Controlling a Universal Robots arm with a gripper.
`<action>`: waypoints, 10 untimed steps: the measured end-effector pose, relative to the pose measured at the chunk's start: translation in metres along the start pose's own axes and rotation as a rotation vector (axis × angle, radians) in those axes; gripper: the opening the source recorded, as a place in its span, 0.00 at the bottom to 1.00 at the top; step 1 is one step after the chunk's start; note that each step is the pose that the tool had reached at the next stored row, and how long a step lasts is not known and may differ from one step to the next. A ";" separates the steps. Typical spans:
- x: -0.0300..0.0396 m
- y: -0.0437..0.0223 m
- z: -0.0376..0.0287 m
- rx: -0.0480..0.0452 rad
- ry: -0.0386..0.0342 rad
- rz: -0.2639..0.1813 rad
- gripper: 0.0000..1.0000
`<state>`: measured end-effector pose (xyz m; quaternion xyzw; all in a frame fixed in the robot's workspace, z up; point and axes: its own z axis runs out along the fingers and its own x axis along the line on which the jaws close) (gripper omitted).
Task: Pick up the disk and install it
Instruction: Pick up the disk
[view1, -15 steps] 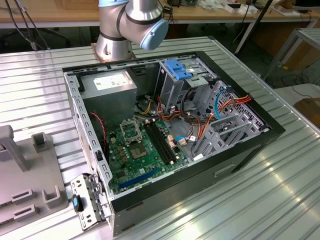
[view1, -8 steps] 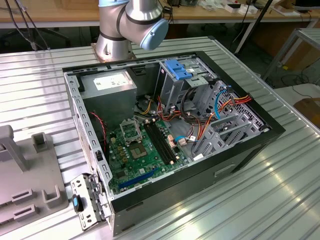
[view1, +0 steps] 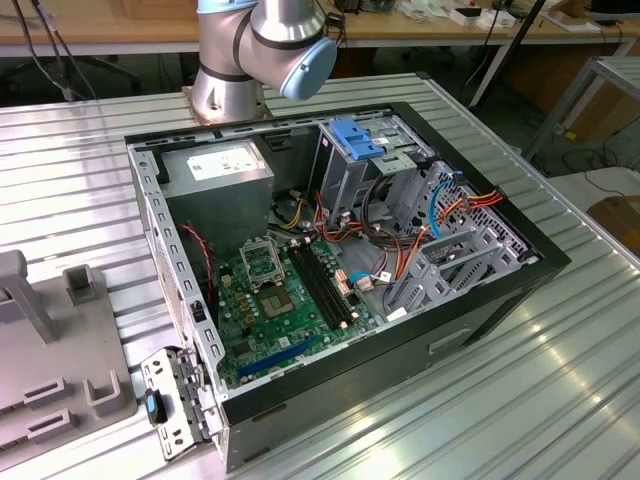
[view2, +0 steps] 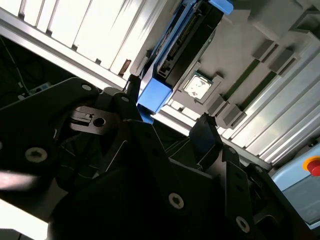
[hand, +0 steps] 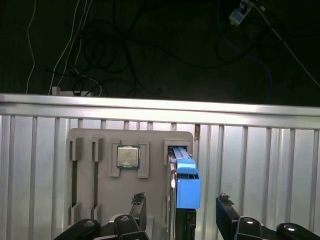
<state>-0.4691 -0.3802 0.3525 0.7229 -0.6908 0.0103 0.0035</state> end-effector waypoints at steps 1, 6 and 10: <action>0.0000 0.0001 0.0014 0.0000 0.0000 0.000 0.66; -0.0003 0.0003 0.0077 -0.0003 0.0001 0.004 0.66; -0.0003 0.0003 0.0079 -0.0002 0.0000 0.004 0.66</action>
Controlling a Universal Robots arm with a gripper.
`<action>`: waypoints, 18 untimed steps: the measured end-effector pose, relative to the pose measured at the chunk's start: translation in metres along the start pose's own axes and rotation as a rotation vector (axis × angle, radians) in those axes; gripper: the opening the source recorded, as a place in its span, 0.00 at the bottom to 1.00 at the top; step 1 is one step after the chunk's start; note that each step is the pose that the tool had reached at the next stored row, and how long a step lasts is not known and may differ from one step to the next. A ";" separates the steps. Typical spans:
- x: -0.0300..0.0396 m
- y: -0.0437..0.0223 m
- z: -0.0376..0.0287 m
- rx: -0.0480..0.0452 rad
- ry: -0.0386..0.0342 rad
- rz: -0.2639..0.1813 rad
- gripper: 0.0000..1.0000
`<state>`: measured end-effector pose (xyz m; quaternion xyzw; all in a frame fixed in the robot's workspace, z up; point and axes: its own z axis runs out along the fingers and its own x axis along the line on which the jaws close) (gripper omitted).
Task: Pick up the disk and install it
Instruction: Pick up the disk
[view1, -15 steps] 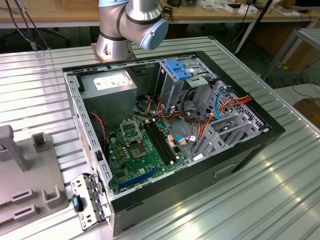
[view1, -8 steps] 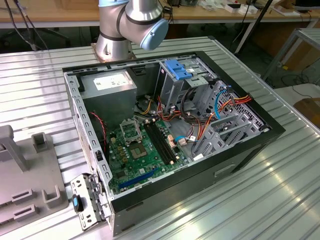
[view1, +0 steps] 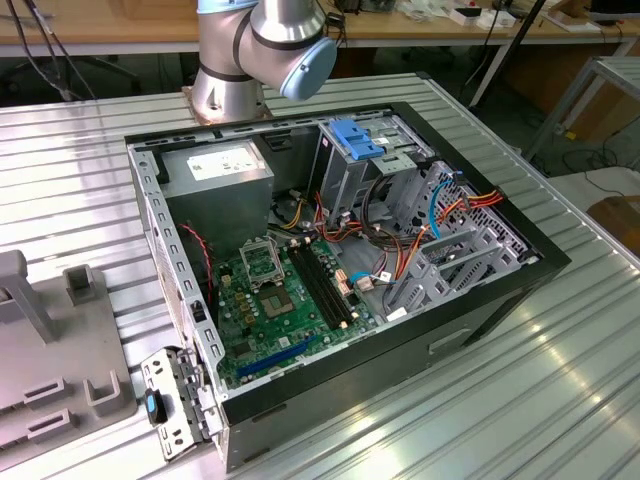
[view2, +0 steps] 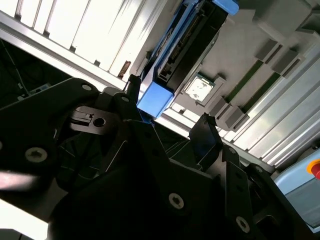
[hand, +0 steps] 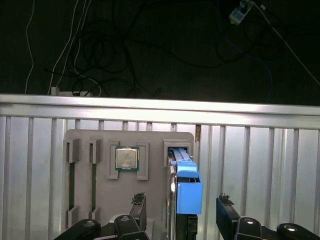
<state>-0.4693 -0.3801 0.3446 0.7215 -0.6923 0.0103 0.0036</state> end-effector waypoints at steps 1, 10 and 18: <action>0.0000 0.0000 0.0000 0.0001 0.0000 0.000 0.66; -0.0001 0.0000 0.0074 0.0001 -0.0001 0.000 0.66; -0.0003 0.0003 0.0155 0.0000 0.0000 0.000 0.66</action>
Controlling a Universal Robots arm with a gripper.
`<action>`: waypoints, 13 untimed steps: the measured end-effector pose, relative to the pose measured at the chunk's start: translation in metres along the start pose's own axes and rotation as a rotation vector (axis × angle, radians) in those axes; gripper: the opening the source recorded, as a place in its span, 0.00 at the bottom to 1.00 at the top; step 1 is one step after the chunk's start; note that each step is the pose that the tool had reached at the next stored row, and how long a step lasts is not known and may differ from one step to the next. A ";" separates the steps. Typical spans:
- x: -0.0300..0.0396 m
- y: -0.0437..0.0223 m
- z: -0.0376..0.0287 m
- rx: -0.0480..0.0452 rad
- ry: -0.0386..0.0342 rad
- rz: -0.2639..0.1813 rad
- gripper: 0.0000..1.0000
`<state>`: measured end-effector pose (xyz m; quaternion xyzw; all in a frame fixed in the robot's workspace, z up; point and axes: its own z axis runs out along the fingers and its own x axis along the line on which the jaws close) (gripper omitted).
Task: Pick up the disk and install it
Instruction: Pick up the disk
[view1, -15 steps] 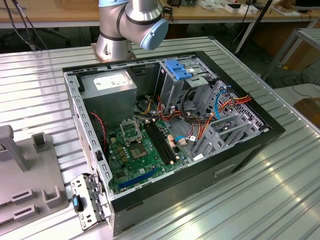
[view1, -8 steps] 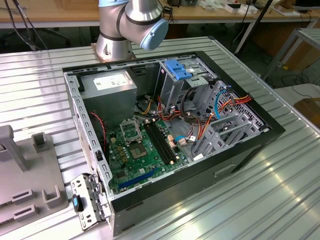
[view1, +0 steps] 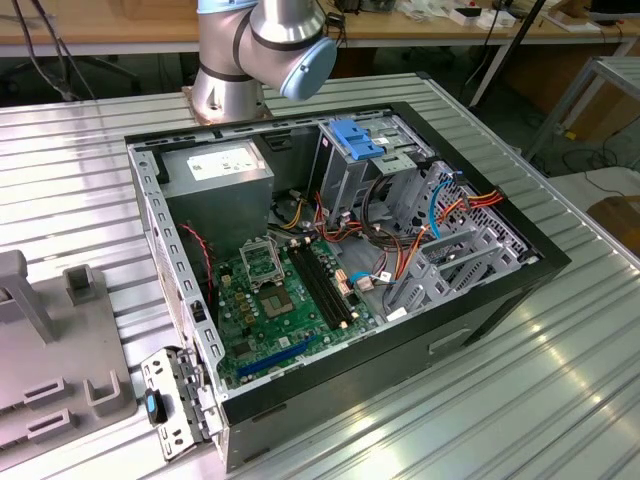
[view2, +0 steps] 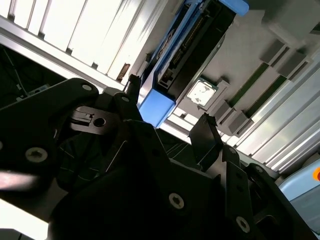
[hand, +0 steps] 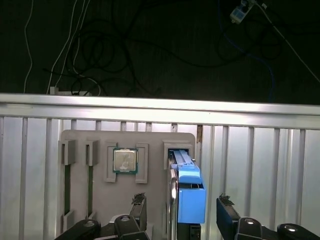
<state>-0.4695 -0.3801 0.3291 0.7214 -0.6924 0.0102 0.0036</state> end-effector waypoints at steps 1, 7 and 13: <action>0.0000 0.0004 0.0009 0.0000 0.0000 0.000 0.66; -0.0003 0.0038 0.0084 0.0000 0.0000 0.003 0.66; -0.0005 0.0054 0.0153 0.0000 0.0000 0.004 0.66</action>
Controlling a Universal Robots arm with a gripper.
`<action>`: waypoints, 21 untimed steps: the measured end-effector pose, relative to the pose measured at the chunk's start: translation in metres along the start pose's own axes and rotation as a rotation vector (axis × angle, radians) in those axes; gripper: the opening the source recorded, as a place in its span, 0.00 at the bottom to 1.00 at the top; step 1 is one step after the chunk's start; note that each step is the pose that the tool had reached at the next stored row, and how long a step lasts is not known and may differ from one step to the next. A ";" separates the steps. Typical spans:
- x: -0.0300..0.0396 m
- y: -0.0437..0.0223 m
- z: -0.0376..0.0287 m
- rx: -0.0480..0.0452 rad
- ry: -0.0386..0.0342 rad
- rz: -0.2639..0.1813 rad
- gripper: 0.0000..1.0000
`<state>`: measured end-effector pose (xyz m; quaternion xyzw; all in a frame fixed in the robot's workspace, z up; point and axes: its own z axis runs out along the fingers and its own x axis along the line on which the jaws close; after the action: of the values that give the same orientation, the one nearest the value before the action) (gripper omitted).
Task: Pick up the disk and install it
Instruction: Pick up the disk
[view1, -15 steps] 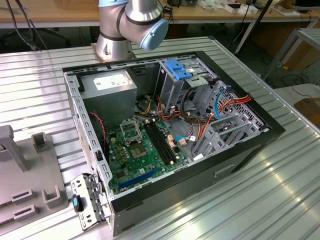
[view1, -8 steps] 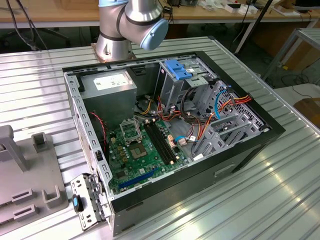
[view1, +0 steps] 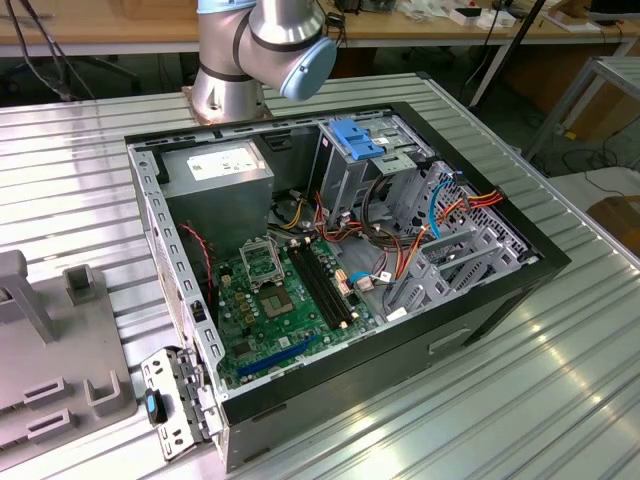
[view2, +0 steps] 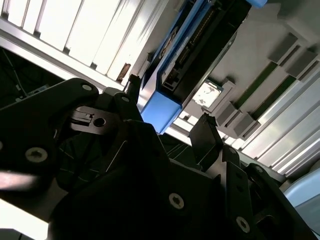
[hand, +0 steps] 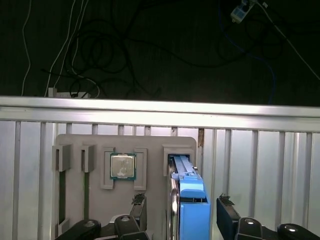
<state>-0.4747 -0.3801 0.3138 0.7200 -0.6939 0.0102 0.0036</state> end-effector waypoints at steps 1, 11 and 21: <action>0.0000 0.0002 0.0009 0.0001 0.0000 0.000 0.66; -0.0018 0.0004 0.0065 0.0000 -0.0001 0.002 0.51; -0.0037 0.0003 0.0081 -0.0001 0.0000 0.002 0.50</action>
<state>-0.4751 -0.3766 0.3056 0.7195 -0.6944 0.0102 0.0036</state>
